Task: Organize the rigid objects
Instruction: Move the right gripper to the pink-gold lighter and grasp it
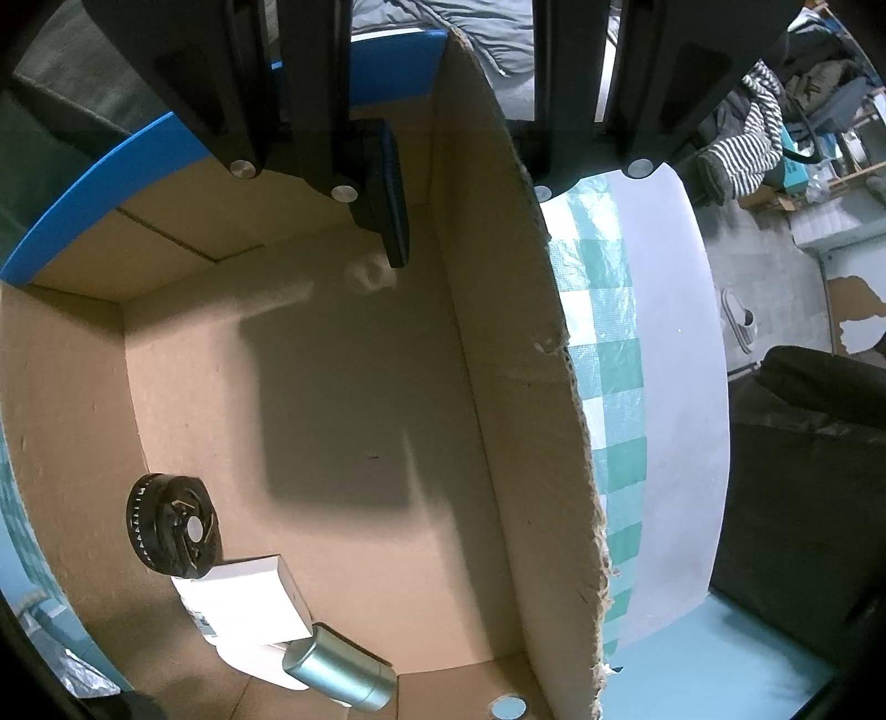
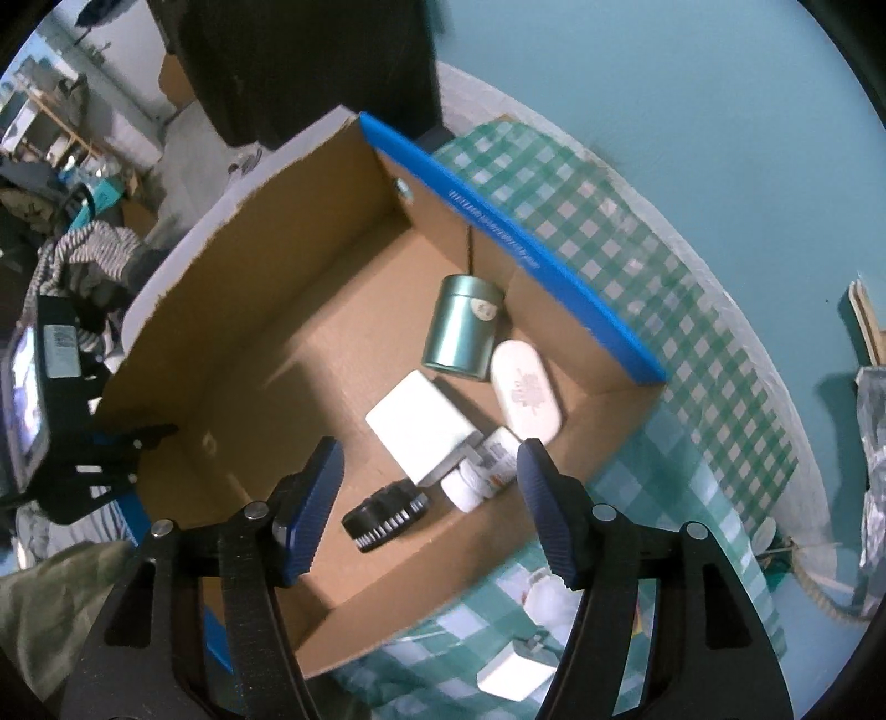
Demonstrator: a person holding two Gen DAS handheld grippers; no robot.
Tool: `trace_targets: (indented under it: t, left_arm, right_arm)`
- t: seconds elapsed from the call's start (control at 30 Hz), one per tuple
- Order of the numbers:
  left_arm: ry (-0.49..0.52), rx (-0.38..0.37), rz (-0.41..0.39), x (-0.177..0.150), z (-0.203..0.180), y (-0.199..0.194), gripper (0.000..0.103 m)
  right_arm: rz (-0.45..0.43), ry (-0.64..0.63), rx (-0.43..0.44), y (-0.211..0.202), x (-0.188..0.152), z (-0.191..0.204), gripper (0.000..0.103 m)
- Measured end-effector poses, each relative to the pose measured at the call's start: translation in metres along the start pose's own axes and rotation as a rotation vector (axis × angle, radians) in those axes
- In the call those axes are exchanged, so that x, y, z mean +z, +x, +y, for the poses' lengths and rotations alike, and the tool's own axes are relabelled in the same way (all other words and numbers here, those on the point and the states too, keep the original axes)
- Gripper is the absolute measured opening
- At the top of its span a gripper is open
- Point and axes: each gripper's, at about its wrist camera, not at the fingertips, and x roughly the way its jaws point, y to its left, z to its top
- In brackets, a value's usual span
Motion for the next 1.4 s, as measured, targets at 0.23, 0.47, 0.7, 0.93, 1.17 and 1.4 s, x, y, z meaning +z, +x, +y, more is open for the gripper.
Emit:
trace_targets:
  t: [0.23,0.47,0.7,0.93,1.17,1.4]
  left_arm:
    - [0.001,0.004,-0.004,-0.001,0.000,-0.001,0.024]
    - [-0.002,0.007,-0.008,-0.001,-0.002,-0.002,0.024]
    - [-0.006,0.009,-0.012,-0.001,-0.001,-0.002,0.024]
    - [-0.007,0.013,-0.013,-0.001,-0.003,-0.003,0.024]
    - [-0.009,0.014,-0.012,-0.001,-0.004,-0.004,0.024]
    - [-0.014,0.016,-0.009,-0.002,-0.004,-0.006,0.024]
  right_arm:
    - [-0.029,0.038,-0.029,-0.021,-0.019,-0.024,0.066]
    - [-0.002,0.085,-0.054,-0.018,-0.047,-0.060,0.066]
    - [0.035,0.139,-0.039,-0.005,-0.081,-0.103,0.066]
    - [0.088,0.177,-0.060,0.020,-0.115,-0.143,0.066]
    - [0.148,0.135,-0.085,0.048,-0.140,-0.160,0.066]
    - [0.189,0.108,-0.091,0.069,-0.153,-0.167,0.058]
